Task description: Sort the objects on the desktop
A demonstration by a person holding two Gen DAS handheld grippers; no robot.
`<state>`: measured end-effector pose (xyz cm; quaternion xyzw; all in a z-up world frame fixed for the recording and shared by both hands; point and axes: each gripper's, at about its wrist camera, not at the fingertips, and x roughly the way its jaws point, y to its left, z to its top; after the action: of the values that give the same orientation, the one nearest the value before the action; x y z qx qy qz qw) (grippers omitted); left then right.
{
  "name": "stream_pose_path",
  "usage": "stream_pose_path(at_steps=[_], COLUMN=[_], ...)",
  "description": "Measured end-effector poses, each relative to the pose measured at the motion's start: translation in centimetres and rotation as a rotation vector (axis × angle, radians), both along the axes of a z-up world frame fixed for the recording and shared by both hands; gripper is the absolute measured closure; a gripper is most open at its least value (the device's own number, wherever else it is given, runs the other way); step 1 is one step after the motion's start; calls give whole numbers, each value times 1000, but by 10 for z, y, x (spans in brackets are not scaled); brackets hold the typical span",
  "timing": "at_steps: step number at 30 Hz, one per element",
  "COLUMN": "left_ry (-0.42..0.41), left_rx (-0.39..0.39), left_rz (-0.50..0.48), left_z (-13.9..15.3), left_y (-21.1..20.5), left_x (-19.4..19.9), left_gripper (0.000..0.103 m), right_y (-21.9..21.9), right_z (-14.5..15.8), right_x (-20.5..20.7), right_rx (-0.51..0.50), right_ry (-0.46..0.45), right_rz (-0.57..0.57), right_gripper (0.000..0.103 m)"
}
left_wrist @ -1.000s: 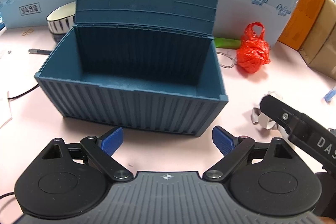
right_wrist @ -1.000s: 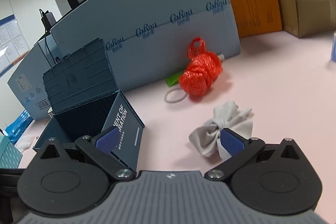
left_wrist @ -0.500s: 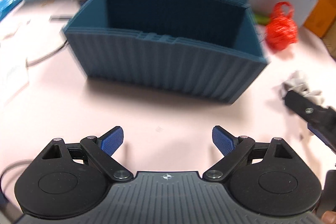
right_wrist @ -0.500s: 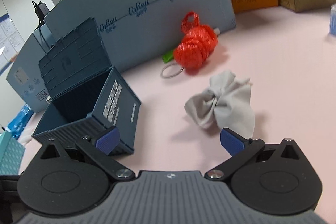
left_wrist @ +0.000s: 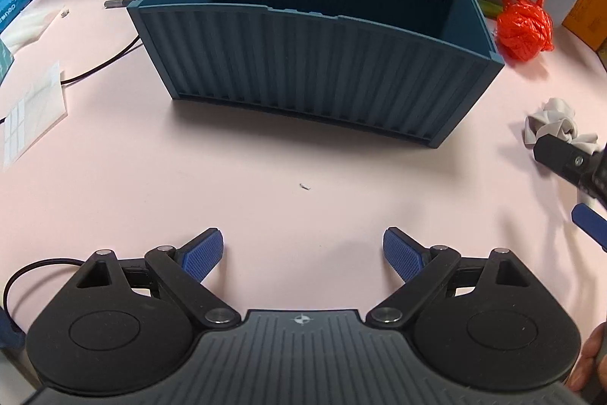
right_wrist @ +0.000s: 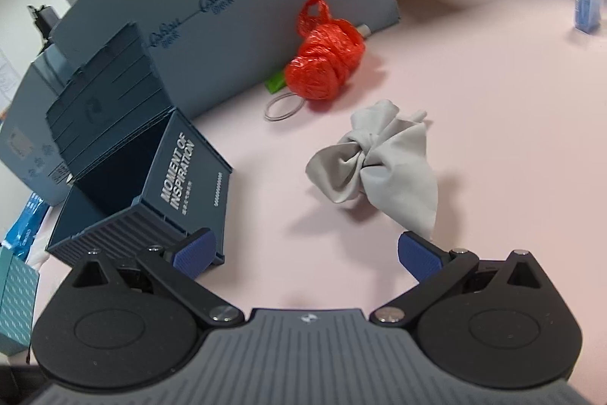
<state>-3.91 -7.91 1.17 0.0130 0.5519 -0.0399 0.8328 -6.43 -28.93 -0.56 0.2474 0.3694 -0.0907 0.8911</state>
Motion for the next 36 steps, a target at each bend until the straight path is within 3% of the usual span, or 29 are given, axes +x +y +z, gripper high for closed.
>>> stream_pose_path(at_steps=[8,14,22,26,30,36], left_ry=[-4,9,9,40,40,48], left_rx=[-43,-56,45,52,43,23], left_rz=[90,102,67,9,-21,-14], left_z=[9,9,-2,-9,-10,-12], left_y=[7,9,-5,-22,-29,-27], left_x=[7,17,43,53,57,58], left_gripper=[12,12,12,12,12,12], right_y=[-2,1,-7,-15,-15,-15], right_z=[25,25,-2,-9,-2,9], right_x=[11,22,35,33,33,25], right_rx=[55,27,43,136,88,102], right_ry=[97,102,119,67,25,-86], right_rz=[-46,36,176,186,174,165], right_gripper=[0,0,0,0,0,0])
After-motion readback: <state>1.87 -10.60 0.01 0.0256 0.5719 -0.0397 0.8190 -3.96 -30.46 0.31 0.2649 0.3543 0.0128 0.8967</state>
